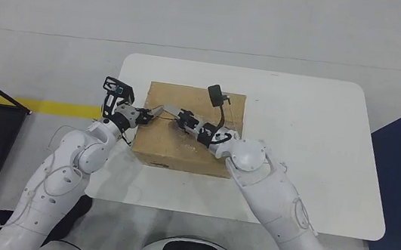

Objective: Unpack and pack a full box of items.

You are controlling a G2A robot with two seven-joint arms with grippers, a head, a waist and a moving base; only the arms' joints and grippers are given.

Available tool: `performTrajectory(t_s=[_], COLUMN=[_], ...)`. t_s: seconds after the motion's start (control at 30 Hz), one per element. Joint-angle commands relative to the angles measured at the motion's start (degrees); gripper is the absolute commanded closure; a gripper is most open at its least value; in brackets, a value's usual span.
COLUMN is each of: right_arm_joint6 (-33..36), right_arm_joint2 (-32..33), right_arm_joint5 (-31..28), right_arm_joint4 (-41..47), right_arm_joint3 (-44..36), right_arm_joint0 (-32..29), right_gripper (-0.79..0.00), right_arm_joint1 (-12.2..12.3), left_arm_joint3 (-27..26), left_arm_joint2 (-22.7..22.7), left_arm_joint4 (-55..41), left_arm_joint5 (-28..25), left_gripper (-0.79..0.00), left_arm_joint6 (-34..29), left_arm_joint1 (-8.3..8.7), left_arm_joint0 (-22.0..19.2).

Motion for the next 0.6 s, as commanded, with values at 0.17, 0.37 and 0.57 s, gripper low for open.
performTrajectory(t_s=[0.17,0.37,0.57], right_arm_joint6=[-1.09,-2.03,-2.93], right_arm_joint2=[-0.52,-2.06,-4.60], right_arm_joint5=[-0.28,1.31,1.73], right_arm_joint4=[0.14,0.49,1.64], right_arm_joint3=[-0.71,-0.12,1.53], right_arm_joint0=[0.34,2.07,4.16], right_gripper=[-0.785,-0.785,-0.785], right_arm_joint1=[-0.17,-0.73,-1.67], left_arm_joint3=[-0.17,0.94,2.85], left_arm_joint2=[-5.10,-8.39,-9.74], left_arm_joint4=[-3.11,-6.00,-7.77], left_arm_joint5=[0.72,0.08,-0.19], left_gripper=[-0.785,-0.785,-0.785], left_arm_joint6=[1.75,1.67,1.70], left_arm_joint1=[0.34,0.54,0.49], left_arm_joint0=[1.52,2.41,2.40])
